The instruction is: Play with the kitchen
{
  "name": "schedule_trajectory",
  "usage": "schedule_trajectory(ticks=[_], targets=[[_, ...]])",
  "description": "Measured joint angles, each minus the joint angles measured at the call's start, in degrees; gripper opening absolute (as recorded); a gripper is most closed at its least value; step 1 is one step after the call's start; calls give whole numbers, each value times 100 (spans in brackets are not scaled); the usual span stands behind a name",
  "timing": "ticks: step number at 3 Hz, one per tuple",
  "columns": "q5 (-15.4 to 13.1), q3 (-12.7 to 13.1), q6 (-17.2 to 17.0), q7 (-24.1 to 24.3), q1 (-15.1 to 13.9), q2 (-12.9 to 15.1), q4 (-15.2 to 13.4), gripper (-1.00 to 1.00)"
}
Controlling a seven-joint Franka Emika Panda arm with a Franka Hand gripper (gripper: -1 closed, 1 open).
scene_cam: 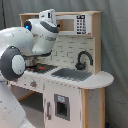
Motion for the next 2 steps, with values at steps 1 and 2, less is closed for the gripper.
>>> schedule_trajectory(ticks=[1, 2], targets=[[-3, 243, -102, -29, -91, 390, 416, -100], [-22, 430, -306, -93, -101, 757, 796, -100]])
